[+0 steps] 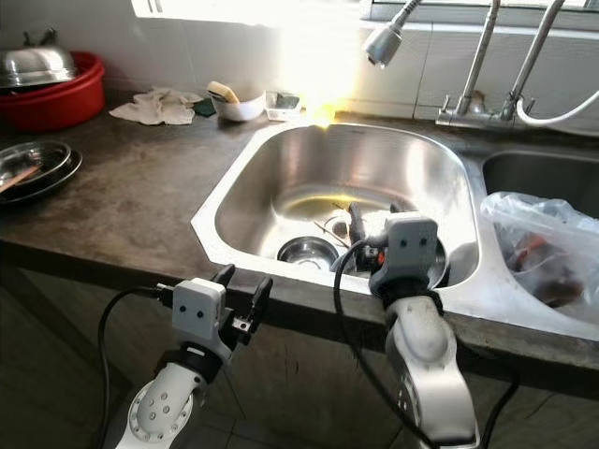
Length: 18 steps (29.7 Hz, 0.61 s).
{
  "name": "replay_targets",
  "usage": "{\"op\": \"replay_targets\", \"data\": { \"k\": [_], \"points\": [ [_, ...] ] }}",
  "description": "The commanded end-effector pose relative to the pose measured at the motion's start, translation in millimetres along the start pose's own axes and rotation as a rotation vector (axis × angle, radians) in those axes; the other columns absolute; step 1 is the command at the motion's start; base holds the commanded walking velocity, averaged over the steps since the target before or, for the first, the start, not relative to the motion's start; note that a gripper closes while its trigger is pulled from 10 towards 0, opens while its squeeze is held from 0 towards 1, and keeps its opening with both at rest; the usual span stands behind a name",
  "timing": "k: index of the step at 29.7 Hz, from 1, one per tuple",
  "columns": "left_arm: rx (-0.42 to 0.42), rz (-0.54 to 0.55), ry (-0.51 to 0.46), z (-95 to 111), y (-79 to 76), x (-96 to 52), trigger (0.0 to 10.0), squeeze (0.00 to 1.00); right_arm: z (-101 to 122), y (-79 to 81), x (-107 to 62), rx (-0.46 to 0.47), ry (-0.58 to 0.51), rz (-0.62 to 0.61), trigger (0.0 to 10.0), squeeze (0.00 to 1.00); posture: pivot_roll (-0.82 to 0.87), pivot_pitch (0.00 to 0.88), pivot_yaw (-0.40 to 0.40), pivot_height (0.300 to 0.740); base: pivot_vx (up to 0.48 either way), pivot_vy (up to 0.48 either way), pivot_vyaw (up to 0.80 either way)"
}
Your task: Kitchen organization
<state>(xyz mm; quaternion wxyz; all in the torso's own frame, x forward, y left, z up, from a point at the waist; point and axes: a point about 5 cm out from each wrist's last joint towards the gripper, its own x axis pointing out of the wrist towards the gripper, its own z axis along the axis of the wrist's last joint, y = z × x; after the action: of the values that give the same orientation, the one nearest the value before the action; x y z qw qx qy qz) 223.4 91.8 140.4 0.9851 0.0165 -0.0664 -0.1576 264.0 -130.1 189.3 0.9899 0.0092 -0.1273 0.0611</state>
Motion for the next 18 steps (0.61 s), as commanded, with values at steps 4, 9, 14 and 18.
{"op": "replay_targets", "data": {
  "k": [4,9,14,18],
  "points": [
    [0.011,0.010,0.007,0,2.2,-0.8,10.0,0.00,8,0.7,-6.5,-0.008,-0.038,0.025,10.0,0.00,0.04,0.077,-0.012,0.740,0.000,0.000,0.00],
    [0.004,0.006,0.005,0,0.9,-3.1,10.0,0.00,7,0.5,-11.6,-0.027,-0.027,0.053,10.0,0.00,0.04,0.074,-0.014,0.740,0.000,0.000,0.00],
    [0.010,0.004,0.004,0,0.9,-4.3,10.0,0.00,8,1.0,-14.9,-0.041,-0.023,0.078,10.0,0.00,0.04,0.067,-0.019,0.740,0.000,0.000,0.00],
    [0.013,0.006,0.000,1,2.5,-4.2,10.0,0.00,7,2.1,-16.2,-0.042,-0.017,0.094,10.0,0.00,0.04,0.066,-0.019,0.740,0.000,0.000,0.00]
  ]
}}
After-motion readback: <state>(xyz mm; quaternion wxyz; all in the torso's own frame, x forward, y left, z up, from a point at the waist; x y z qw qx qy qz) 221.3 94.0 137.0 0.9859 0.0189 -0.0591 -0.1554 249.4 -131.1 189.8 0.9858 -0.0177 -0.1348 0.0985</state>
